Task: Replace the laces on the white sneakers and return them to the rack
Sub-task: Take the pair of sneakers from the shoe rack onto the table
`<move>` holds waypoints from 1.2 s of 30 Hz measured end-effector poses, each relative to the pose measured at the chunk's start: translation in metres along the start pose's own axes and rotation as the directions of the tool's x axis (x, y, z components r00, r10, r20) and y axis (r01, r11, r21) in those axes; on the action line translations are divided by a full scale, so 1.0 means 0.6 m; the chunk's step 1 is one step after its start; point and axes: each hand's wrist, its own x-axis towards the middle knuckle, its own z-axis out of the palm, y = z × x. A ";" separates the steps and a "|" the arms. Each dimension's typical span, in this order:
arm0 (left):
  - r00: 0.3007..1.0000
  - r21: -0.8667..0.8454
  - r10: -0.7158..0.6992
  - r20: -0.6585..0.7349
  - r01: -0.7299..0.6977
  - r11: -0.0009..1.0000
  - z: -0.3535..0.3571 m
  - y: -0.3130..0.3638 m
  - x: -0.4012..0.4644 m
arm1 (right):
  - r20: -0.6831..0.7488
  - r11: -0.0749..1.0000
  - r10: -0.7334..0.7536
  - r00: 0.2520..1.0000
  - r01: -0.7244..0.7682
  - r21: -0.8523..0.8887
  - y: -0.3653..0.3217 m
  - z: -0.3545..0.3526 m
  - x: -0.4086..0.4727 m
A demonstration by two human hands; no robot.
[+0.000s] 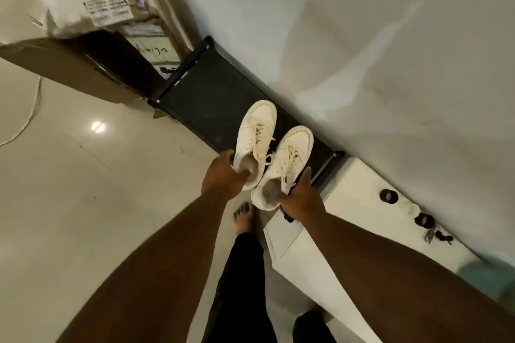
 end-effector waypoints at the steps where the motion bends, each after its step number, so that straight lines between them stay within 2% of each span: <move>1: 1.000 0.009 0.010 -0.004 -0.010 1.000 0.005 0.004 0.018 | 0.007 0.999 0.020 1.000 -0.020 0.033 -0.003 0.007 0.018; 6: 0.985 0.211 -0.134 0.113 0.108 0.972 0.015 0.027 0.067 | 0.012 0.997 0.066 0.998 -0.066 0.051 -0.009 0.021 0.078; 9: 0.989 0.346 -0.102 0.107 0.059 0.936 0.019 0.021 0.072 | 0.012 0.997 0.064 0.998 -0.064 0.030 -0.002 0.032 0.096; 13: 0.986 0.352 -0.108 0.127 0.057 0.934 0.019 0.017 0.036 | -0.020 0.999 -0.014 1.000 0.014 0.044 0.025 0.028 0.078; 16: 0.992 0.377 -0.053 0.113 0.007 0.926 0.030 0.016 -0.034 | -0.072 0.991 -0.108 0.992 0.113 0.074 0.070 0.017 0.035; 20: 0.995 0.357 0.049 0.090 -0.078 0.931 0.071 0.012 -0.135 | -0.111 0.983 -0.174 0.978 0.179 0.034 0.160 0.012 -0.042; 24: 0.985 0.356 0.100 0.144 -0.146 0.923 0.139 0.025 -0.230 | -0.181 0.976 -0.193 0.964 0.208 0.068 0.272 0.014 -0.100; 28: 0.976 0.379 0.107 0.189 -0.173 0.909 0.218 0.042 -0.293 | -0.251 0.981 -0.142 0.957 0.171 0.094 0.385 0.018 -0.141; 32: 0.956 0.417 0.193 0.223 -0.272 0.867 0.335 0.086 -0.372 | -0.270 0.988 0.007 0.963 0.036 0.152 0.541 0.002 -0.167; 36: 0.930 0.382 0.266 0.254 -0.349 0.856 0.427 0.102 -0.414 | -0.293 0.985 0.060 0.954 -0.009 0.172 0.652 -0.004 -0.170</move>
